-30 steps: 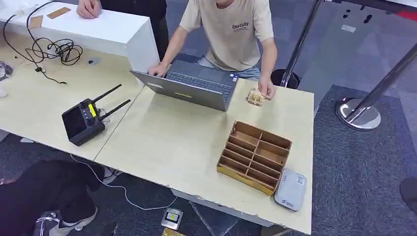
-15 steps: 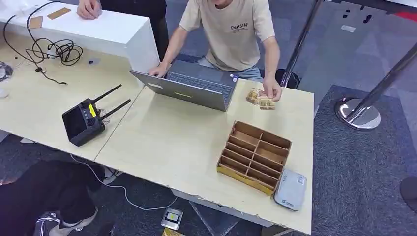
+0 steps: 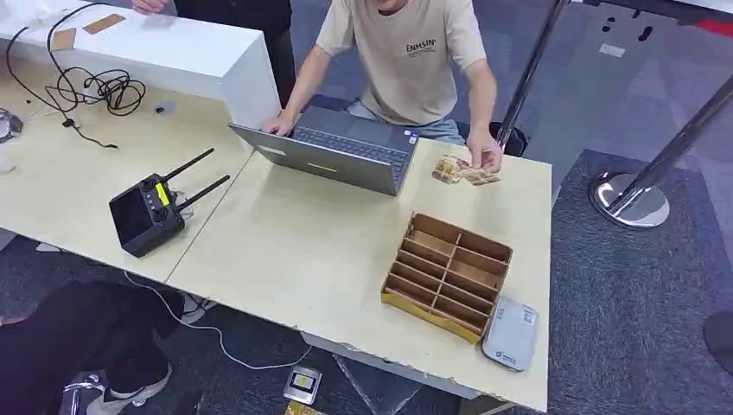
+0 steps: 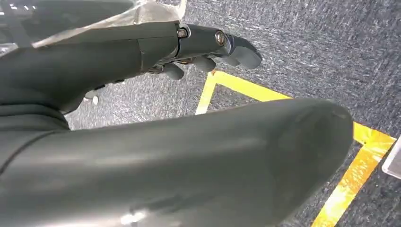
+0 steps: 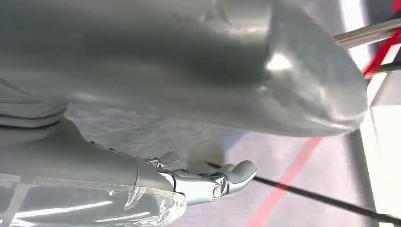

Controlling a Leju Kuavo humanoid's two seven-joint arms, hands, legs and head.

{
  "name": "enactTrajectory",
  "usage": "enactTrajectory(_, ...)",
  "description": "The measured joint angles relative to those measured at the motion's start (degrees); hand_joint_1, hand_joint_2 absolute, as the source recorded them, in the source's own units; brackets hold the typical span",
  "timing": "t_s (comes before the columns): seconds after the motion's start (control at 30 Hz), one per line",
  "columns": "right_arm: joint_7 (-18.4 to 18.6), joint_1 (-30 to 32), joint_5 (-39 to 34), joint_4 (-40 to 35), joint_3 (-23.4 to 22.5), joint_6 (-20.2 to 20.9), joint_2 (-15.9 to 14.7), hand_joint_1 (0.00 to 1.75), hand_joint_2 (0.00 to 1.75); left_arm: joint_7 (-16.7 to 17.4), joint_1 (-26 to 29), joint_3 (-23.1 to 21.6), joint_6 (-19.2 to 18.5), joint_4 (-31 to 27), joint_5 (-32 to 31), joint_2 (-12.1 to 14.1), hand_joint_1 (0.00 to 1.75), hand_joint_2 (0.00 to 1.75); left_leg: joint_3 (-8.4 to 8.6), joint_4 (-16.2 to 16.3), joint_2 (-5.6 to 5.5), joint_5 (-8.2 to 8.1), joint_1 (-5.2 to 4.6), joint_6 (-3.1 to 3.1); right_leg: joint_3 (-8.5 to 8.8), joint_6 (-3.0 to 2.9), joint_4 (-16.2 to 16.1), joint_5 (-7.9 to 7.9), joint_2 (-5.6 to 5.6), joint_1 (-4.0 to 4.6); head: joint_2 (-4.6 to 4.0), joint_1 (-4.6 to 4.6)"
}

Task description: Pass the card to the sensor for recognition and then transmit it.

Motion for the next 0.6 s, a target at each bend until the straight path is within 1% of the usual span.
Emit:
enactTrajectory(0.23, 2.19, -1.24, 4.20, -13.95, 4.13, -2.08, -0.04, 0.00, 0.00, -0.90, -0.21, -0.87, -0.02, 0.07, 0.39, 0.00, 0.00, 0.00, 0.02, 0.00, -0.02, 0.01, 0.01, 0.00, 0.06, 0.00, 0.01, 0.00, -0.02, 0.01, 0.00, 0.00)
enactTrajectory(0.5, 4.79, -3.70, 11.83, -28.06, 11.94, -3.12, -0.02, 0.00, 0.00, -1.05, -0.33, -1.35, -0.46, 0.09, 0.39, 0.00, 0.00, 0.00, 0.06, 0.00, -0.01, 0.01, 0.03, 0.00, 0.08, 0.00, 0.04, 0.00, -0.04, 0.03, 0.00, 0.00)
enactTrajectory(0.53, 5.07, -4.09, 12.72, -29.42, 12.88, -3.32, -0.02, 0.00, 1.75, -1.05, -0.33, -1.42, -0.46, 0.09, 0.39, 0.00, 0.00, 0.00, 0.06, 0.00, -0.01, 0.02, 0.03, 0.00, 0.08, 0.00, 0.04, 0.00, -0.04, 0.03, 0.00, 0.00)
enactTrajectory(0.6, 5.79, -4.89, 14.86, -32.81, 15.21, -3.47, 0.00, 0.00, 1.75, -1.24, -0.33, -1.68, -0.55, 0.13, 0.39, 0.00, 0.00, 0.00, 0.06, 0.00, -0.01, 0.02, 0.03, -0.01, 0.08, 0.00, 0.04, 0.00, -0.05, 0.03, 0.00, 0.00)
